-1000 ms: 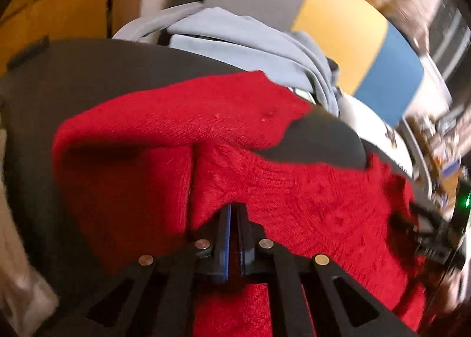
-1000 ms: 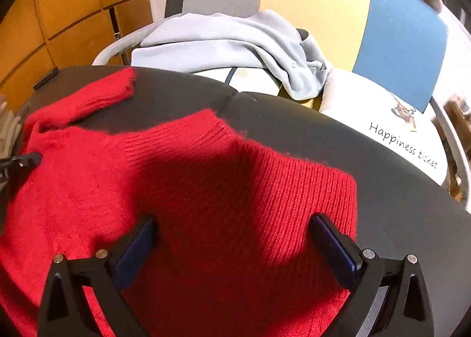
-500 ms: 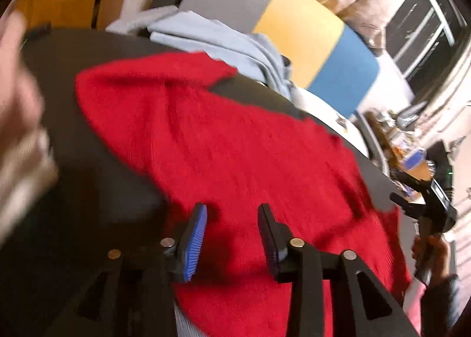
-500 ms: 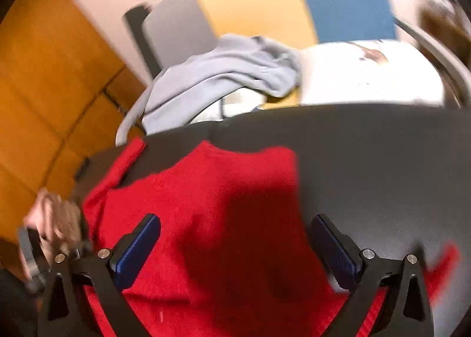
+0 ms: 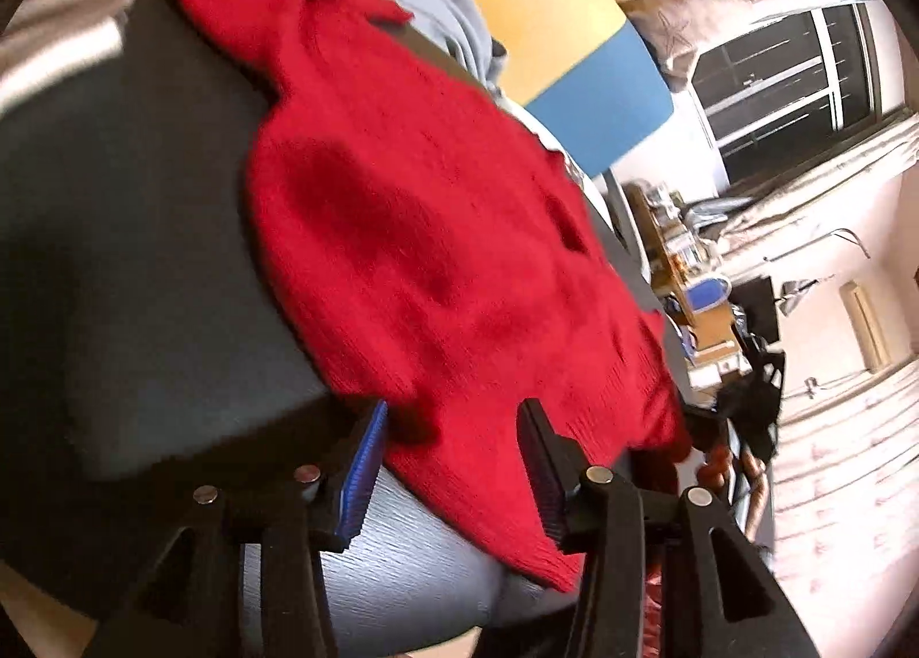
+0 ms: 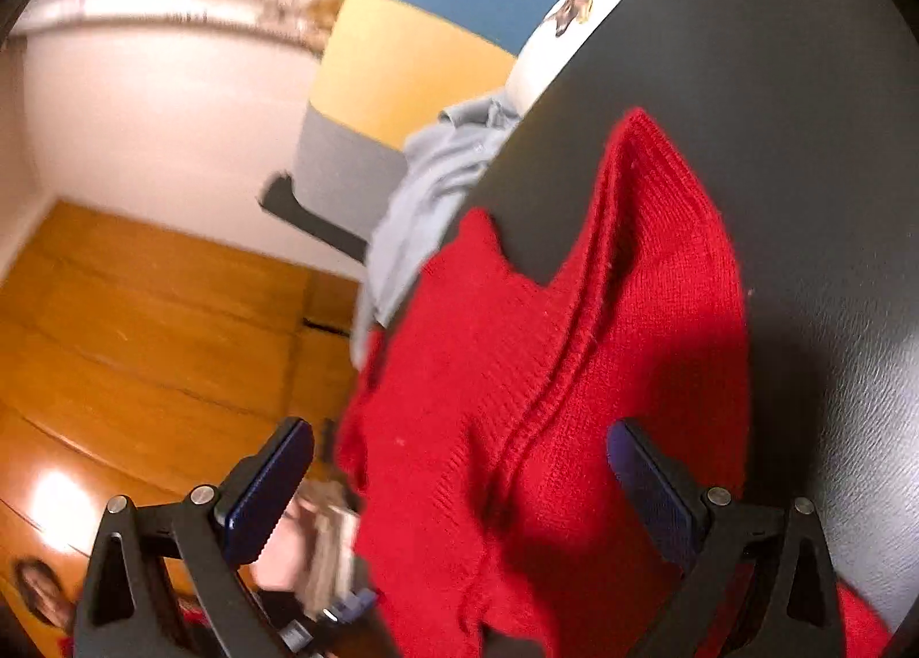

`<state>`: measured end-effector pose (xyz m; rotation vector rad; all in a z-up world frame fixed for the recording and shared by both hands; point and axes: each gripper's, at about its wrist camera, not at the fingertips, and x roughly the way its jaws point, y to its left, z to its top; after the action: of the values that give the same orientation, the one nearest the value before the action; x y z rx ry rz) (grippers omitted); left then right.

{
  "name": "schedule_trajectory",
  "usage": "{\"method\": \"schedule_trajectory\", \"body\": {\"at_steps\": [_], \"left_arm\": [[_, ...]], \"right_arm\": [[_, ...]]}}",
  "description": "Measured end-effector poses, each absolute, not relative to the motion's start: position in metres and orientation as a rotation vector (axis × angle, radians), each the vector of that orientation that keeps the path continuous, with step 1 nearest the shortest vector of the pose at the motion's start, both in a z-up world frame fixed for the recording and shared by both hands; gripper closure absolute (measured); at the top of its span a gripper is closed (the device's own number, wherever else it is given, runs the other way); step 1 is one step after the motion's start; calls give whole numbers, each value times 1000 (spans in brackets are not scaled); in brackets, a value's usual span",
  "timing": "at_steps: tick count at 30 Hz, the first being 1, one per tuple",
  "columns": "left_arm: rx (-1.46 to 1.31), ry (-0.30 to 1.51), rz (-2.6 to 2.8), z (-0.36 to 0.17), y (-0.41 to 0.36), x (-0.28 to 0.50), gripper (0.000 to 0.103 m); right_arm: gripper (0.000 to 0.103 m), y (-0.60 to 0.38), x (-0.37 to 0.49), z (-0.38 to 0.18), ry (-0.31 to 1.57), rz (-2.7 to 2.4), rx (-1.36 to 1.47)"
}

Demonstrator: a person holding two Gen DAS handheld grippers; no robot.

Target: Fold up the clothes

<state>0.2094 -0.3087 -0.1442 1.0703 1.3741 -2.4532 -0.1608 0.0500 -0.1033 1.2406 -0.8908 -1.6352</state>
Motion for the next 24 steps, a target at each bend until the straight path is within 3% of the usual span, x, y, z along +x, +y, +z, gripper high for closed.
{"method": "schedule_trajectory", "body": {"at_steps": [4, 12, 17, 24], "left_arm": [[1085, 1310, -2467, -140, -297, 206, 52], [1088, 1421, -2409, -152, -303, 219, 52], [1056, 1575, -2384, -161, -301, 228, 51], [1082, 1571, -2424, -160, -282, 212, 49]], "right_arm": [[0, 48, -170, -113, -1054, -1592, 1197], [0, 9, -206, -116, -990, -1671, 1212], [0, -17, -209, -118, -755, -1763, 1206], [0, -29, -202, -115, -558, -1758, 1218]]}}
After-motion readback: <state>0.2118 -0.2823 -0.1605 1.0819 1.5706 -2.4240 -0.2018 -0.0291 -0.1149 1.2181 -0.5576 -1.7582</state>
